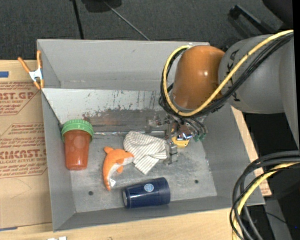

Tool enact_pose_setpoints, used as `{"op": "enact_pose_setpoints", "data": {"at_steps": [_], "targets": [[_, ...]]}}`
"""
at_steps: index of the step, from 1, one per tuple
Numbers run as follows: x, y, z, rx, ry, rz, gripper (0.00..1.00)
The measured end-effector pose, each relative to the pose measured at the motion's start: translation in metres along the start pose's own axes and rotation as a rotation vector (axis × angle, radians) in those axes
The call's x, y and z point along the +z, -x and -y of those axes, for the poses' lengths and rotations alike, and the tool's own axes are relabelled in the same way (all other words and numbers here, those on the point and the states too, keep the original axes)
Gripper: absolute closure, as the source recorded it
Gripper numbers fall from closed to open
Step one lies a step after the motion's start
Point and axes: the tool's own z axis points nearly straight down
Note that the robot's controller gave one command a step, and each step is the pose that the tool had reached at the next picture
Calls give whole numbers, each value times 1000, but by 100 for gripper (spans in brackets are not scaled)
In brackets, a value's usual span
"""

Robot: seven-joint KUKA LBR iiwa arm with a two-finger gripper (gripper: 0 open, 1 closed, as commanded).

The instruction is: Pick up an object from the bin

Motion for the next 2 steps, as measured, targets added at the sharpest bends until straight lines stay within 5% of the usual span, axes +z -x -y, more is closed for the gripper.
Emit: {"op": "enact_pose_setpoints", "data": {"at_steps": [1,2], "targets": [[76,-3,3,-106,1,-2,0],[74,-11,-3,-5,2,0,100]]}}
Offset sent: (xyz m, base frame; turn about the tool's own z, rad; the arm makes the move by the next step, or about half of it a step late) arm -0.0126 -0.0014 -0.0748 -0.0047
